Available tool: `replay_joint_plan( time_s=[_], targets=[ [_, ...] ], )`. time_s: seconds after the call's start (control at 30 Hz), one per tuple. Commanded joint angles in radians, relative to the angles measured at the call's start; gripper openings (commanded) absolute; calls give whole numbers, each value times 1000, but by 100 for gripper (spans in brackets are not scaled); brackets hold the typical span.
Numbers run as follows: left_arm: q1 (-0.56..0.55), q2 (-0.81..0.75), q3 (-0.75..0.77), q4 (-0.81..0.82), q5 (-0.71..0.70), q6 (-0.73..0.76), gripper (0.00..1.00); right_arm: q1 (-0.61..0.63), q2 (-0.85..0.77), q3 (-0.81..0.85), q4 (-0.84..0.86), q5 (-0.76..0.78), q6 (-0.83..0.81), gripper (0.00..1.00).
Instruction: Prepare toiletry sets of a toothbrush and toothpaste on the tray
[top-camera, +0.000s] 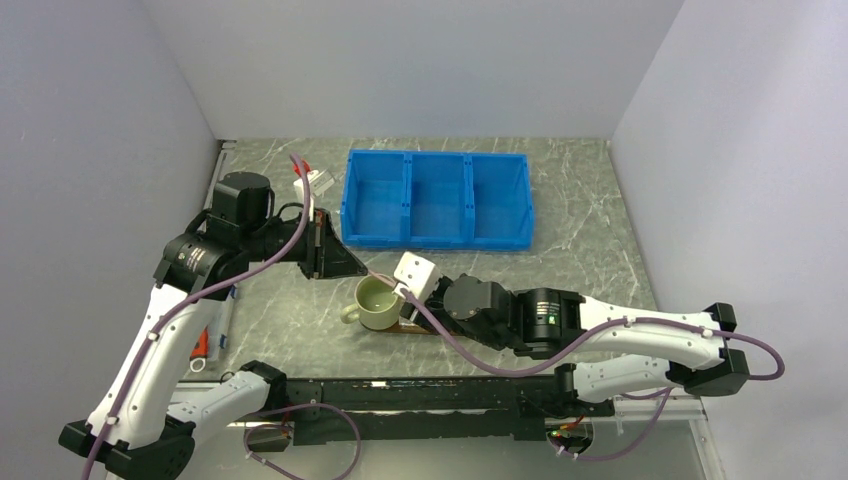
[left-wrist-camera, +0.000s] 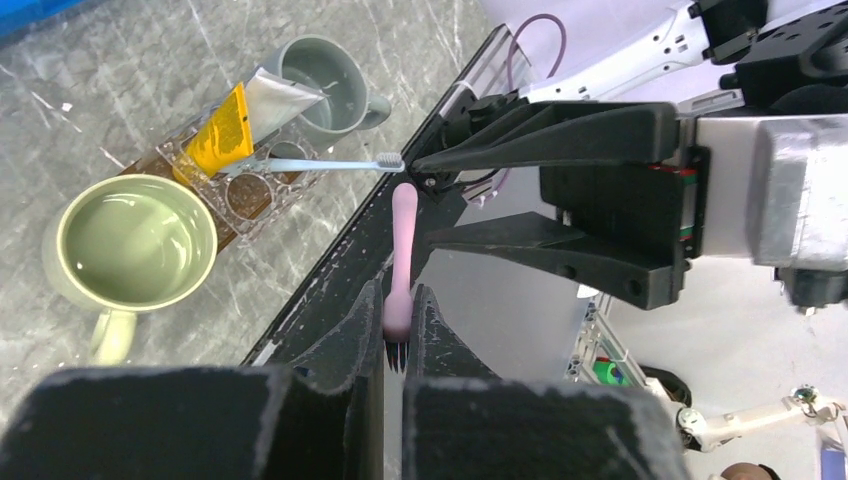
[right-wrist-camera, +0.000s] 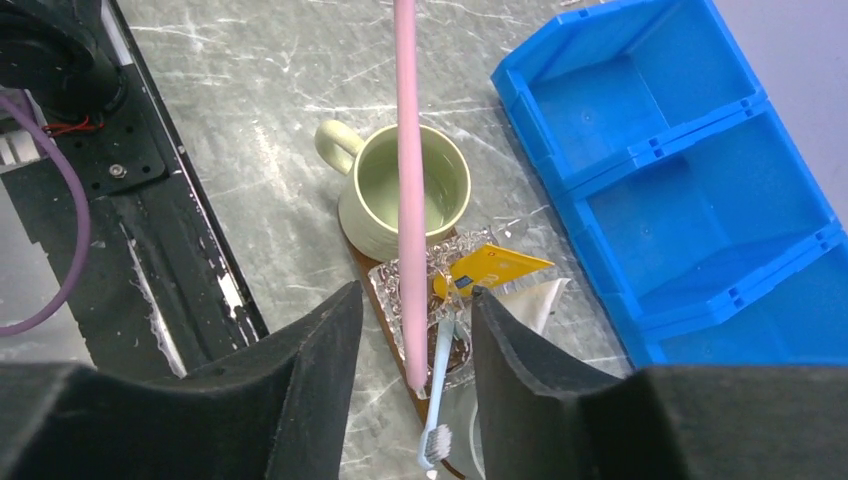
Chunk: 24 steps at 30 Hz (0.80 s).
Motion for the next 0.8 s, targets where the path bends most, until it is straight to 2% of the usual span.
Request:
replay_joint_plan(
  time_s=[0.0,0.1,0.27,0.5,0.77],
  targets=[
    [5,-1,46,-33,-41,52,0,5,-63,-12,45,19,28,47],
    [4,5,53,-67,-75,68,0,5,-97,-29,58,29,39,50],
    [-33,-6,90,-125,-228,71,0,6,-143,-56,65,68,54,52],
    [-248,-25,123,-140,-531,-12,0,6,-167,-79,52,136,113,53],
    [-446,-23,132,-149,-750,-76,0,6,-168,-85,25,166,153,53]
  ],
)
